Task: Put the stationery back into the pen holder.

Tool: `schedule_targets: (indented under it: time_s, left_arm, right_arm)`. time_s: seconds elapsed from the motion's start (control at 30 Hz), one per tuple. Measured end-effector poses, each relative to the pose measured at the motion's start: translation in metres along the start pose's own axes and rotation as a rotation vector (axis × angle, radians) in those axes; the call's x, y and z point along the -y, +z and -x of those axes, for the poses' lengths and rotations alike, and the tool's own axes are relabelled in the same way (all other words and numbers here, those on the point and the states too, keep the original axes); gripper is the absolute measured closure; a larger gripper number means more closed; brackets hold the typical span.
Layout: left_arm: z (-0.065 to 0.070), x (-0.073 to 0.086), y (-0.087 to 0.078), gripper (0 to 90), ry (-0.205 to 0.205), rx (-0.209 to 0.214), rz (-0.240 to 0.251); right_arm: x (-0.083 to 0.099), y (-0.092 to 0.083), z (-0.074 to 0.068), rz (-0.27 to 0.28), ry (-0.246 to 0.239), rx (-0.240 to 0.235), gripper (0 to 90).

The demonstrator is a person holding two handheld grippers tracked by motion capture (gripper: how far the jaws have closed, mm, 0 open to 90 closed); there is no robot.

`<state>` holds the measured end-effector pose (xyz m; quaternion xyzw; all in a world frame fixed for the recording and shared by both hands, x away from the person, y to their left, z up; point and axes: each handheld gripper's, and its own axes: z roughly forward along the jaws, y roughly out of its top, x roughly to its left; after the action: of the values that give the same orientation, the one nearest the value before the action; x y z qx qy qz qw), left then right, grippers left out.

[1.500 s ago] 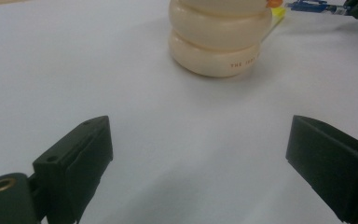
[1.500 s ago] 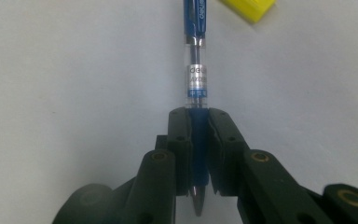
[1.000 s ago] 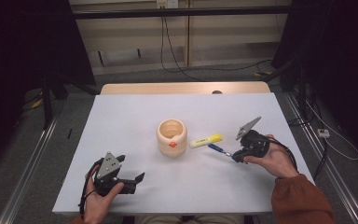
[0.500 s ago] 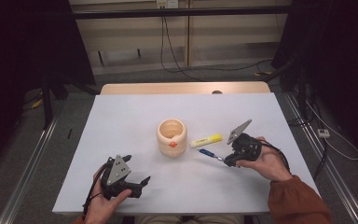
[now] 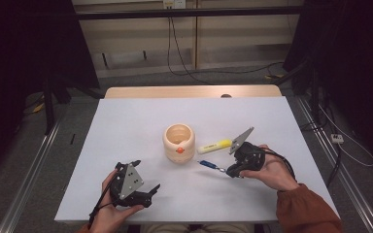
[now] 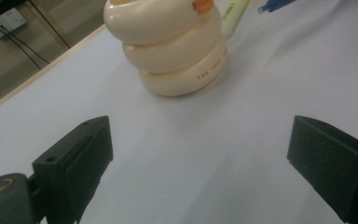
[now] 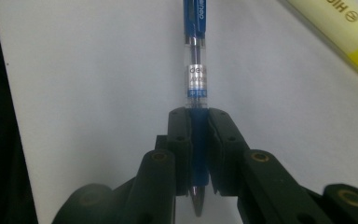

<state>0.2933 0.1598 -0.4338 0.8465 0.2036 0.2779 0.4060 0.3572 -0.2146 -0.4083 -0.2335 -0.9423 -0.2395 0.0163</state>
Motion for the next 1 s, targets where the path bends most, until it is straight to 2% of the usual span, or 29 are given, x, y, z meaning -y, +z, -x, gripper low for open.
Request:
schedule_targets:
  time_s: [0.1, 0.3, 0.43, 0.67, 0.9, 0.93, 1.0]
  left_arm:
    - [0.003, -0.001, 0.002, 6.1, 0.029, -0.010, -0.008]
    - [0.009, -0.009, 0.005, 6.7, 0.127, -0.042, -0.018]
    - [0.009, -0.014, 0.009, 7.5, 0.147, -0.049, -0.024]
    - [0.014, -0.022, 0.013, 7.9, 0.280, -0.114, -0.037]
    - [0.018, -0.025, 0.020, 10.1, 0.368, -0.147, -0.064]
    - [0.020, -0.026, 0.021, 10.1, 0.364, -0.147, -0.060]
    - [0.022, -0.029, 0.023, 10.1, 0.402, -0.158, -0.065]
  right_arm:
    - [-0.004, -0.003, -0.002, 0.010, -0.010, -0.007, 80.1]
    - [-0.010, 0.004, -0.008, -0.003, -0.030, -0.031, 80.1]
    - [-0.019, 0.008, -0.013, 0.002, -0.054, -0.015, 80.0]
    - [-0.039, 0.014, -0.023, -0.018, -0.097, -0.038, 80.1]
    - [-0.054, 0.019, -0.025, -0.018, -0.121, -0.051, 80.1]
    - [-0.055, 0.020, -0.025, -0.016, -0.125, -0.048, 80.0]
    - [-0.058, 0.021, -0.025, -0.018, -0.125, -0.051, 80.0]
